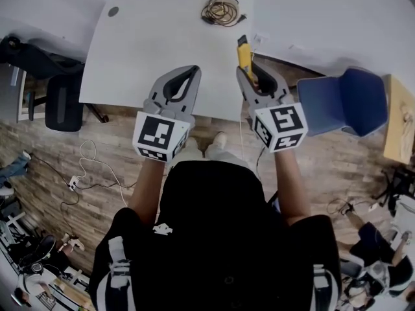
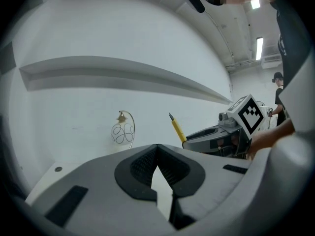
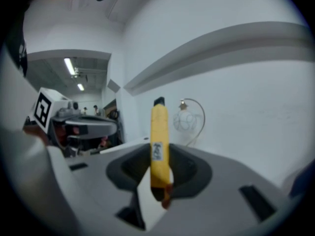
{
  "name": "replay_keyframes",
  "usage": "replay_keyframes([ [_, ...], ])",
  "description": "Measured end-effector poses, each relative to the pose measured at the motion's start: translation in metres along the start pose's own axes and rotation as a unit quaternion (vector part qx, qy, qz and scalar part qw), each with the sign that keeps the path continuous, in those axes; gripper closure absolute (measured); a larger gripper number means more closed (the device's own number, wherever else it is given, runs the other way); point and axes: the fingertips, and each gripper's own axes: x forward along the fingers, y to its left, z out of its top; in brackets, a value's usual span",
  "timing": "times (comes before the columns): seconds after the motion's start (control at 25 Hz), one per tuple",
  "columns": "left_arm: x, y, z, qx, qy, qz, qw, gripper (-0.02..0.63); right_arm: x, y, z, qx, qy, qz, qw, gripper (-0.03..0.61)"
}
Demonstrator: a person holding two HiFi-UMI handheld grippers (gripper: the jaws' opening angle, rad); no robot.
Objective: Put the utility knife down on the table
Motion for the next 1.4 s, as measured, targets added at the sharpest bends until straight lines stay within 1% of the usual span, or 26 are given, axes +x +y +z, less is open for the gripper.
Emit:
replay_keyframes([
  [0.24,-0.004,0.006,-0.004,-0.007,0.008,0.009,0.9999,0.597,0.013,0.015,-0.013,-0.006,0.028,0.035,0.999,0.443],
  [0.4,-0.009,0.019,-0.013,-0.014,0.012,0.006,0.9998,0.597,0.029,0.03,-0.024,-0.019,0.052,0.046,0.997,0.443],
  [0.6,-0.01,0.028,-0.031,-0.027,0.023,-0.005,0.9993,0.597,0.04,0.042,-0.046,-0.024,0.096,0.057,0.993,0.443],
  [0.8,-0.001,0.035,-0.044,-0.044,0.032,-0.014,0.9984,0.597,0.053,0.042,-0.07,-0.032,0.15,0.076,0.985,0.443],
  [1.04,-0.011,0.061,-0.064,-0.057,0.043,-0.012,0.9974,0.597,0.074,0.06,-0.109,-0.046,0.22,0.106,0.969,0.443],
  [1.12,-0.01,0.067,-0.07,-0.059,0.051,-0.008,0.9969,0.597,0.078,0.06,-0.124,-0.051,0.246,0.119,0.961,0.443],
  [1.24,-0.011,0.074,-0.08,-0.063,0.063,-0.001,0.996,0.597,0.084,0.063,-0.15,-0.065,0.291,0.14,0.944,0.443],
  [1.4,-0.013,0.082,-0.09,-0.06,0.071,0.002,0.9957,0.597,0.09,0.069,-0.184,-0.095,0.347,0.164,0.919,0.443],
])
